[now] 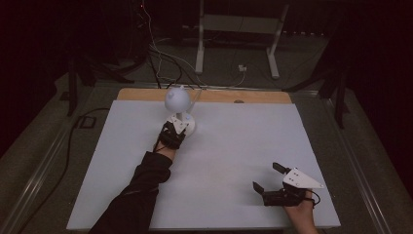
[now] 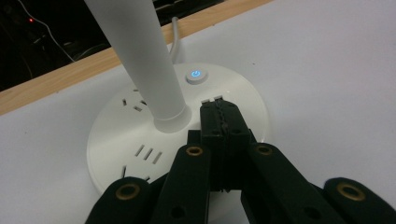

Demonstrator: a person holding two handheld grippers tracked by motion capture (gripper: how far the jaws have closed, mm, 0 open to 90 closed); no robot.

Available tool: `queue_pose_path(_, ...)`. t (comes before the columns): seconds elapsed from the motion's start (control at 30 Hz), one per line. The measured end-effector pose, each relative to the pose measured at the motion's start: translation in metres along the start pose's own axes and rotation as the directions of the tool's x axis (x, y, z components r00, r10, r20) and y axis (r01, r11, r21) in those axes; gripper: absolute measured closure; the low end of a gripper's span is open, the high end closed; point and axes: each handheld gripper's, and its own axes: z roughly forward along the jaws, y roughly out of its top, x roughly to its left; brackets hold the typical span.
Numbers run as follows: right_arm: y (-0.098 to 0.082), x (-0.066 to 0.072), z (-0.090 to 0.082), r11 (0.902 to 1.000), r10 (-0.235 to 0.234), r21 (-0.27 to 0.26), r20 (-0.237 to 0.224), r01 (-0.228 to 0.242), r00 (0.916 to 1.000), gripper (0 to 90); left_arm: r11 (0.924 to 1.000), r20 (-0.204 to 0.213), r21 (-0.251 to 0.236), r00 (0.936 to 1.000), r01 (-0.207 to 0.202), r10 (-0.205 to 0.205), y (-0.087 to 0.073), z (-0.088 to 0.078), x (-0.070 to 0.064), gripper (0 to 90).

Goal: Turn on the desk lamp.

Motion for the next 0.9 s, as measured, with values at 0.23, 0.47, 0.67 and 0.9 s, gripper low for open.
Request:
queue_pose_path(0.23,0.0,-0.001,-0.001,1.0,0.004,-0.007,0.002,-0.004,1.0,0.0,0.9933,-0.024,-0.036,0.9935,0.11,-0.111,0.002,-0.01,0.003,85.6)
queue_pose_path(0.47,0.001,-0.001,-0.002,0.9999,0.005,-0.013,0.004,-0.005,1.0,0.0,0.9827,-0.004,-0.038,0.9833,0.182,-0.182,0.01,-0.022,0.001,81.3)
queue_pose_path(0.67,0.001,-0.002,-0.002,0.9999,0.007,-0.013,0.005,-0.007,1.0,0.0,0.9774,-0.008,-0.017,0.9775,0.211,-0.211,0.014,-0.027,0.001,67.4)
queue_pose_path(0.9,0.0,-0.003,-0.002,0.9999,0.009,-0.011,0.005,-0.009,0.9999,0.0,0.9729,-0.001,-0.002,0.9729,0.231,-0.231,0.018,-0.031,0.001,56.7)
